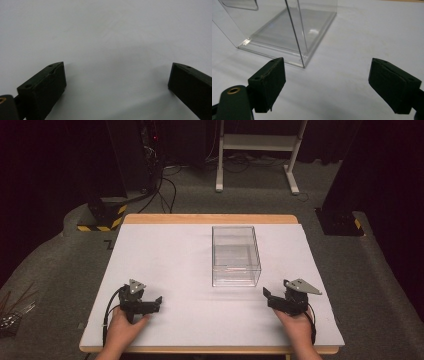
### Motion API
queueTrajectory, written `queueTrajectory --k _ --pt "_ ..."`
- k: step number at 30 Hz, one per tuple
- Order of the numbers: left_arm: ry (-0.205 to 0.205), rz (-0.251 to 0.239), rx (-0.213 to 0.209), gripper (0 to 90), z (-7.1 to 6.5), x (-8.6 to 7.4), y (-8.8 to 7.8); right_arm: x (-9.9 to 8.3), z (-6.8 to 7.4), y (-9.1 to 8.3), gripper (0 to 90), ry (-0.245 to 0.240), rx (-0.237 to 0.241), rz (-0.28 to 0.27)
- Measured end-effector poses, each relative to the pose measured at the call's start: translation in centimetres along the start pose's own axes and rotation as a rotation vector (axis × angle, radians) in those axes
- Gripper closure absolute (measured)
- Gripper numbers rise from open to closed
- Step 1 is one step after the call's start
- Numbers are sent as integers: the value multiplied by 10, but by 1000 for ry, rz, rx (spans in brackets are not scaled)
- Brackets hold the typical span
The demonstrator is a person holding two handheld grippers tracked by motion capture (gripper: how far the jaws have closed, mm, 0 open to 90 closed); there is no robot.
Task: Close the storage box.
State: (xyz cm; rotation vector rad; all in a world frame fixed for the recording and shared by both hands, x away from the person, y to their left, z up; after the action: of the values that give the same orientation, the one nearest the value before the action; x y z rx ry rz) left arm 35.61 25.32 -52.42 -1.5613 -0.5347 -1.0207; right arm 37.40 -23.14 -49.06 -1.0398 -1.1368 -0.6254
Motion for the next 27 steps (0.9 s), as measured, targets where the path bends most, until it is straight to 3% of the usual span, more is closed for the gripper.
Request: queueTrajectory --k 6,7,9,10,12,13,18,27 --pt "-3 0 0 19 0 0 0 -13 -11 -6 145 -4 -28 45" --pt "-3 0 0 18 0 0 0 -20 -15 -6 149 -20 -45 88" --pt "-2 0 0 19 0 0 0 -23 -16 -5 153 -15 -54 119" --pt "-3 -2 1 19 0 0 0 -23 -15 -4 163 -29 -60 129" --pt "-3 -2 1 19 0 0 0 -25 -11 4 175 -69 -59 222" --pt "-3 -3 1 19 0 0 0 -25 -9 7 177 -89 -70 235" --pt "-1 -3 1 21 0 0 0 -25 -11 6 188 -65 -53 232" --pt "-2 -3 1 21 0 0 0 -25 -12 5 222 -55 -63 223"
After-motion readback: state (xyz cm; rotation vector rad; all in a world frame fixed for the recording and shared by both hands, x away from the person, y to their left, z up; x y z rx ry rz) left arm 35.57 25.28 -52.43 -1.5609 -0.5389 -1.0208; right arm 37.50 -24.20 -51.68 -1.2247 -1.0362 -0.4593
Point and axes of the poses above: each handheld gripper's, and its own axes: y roughly forward along the jaws, x roughly out of its top, z roughly to its left, the point moved 2 cm from there along y, roughly forward along the jaws, and after that the axes turned 11 degrees about -z, right-handed, at the moved point
